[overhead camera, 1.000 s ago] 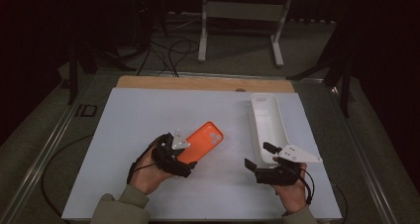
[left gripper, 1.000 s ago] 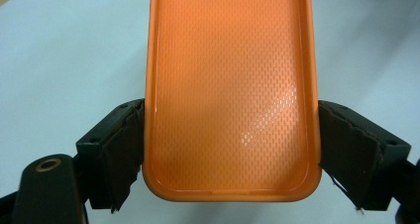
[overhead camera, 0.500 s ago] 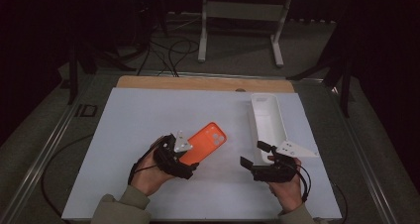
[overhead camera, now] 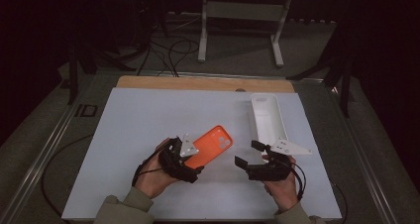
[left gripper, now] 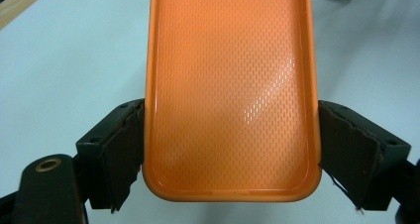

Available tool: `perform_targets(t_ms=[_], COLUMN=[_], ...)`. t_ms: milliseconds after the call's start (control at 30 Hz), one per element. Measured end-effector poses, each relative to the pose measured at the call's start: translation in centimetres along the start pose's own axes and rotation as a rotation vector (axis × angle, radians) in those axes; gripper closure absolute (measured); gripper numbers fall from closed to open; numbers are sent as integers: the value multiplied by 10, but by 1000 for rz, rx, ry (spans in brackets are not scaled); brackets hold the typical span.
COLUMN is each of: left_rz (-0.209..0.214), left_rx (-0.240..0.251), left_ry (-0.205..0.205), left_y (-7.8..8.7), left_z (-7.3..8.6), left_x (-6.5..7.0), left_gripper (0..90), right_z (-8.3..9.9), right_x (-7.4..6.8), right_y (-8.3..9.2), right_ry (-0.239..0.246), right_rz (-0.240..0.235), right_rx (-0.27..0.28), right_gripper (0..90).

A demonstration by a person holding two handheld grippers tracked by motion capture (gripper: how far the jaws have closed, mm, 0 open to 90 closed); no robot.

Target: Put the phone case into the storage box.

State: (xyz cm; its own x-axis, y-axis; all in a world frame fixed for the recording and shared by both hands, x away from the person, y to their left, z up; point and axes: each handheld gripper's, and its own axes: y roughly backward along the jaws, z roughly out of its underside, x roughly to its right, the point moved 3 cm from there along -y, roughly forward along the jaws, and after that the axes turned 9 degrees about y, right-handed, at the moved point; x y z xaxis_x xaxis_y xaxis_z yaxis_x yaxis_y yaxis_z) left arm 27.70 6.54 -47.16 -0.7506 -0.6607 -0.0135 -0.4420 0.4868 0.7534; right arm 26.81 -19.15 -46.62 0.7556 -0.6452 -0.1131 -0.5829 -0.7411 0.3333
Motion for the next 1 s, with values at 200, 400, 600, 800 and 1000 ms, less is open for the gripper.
perform_targets(t_ms=[200,400,600,800,1000], left_rz=[4,10,13,19,31], left_rx=[11,24,36,46,59], left_ry=[-7,-13,-29,-42,-51], left_y=[2,5,8,11,13], left_z=[-2,-3,-6,-9,-10], left_x=[4,7,12,18,23], left_gripper=[169,169,169,169,169], right_z=[-2,-3,-3,-3,-2], right_x=[-4,-6,-9,-12,-13], right_y=[-7,-13,-20,-26,-32], right_ry=[3,-2,-9,-3,-35], right_rz=[-19,-35,-50,-68,-94], right_rx=[-7,-16,-26,-37,-41], right_gripper=[90,90,90,90,90])
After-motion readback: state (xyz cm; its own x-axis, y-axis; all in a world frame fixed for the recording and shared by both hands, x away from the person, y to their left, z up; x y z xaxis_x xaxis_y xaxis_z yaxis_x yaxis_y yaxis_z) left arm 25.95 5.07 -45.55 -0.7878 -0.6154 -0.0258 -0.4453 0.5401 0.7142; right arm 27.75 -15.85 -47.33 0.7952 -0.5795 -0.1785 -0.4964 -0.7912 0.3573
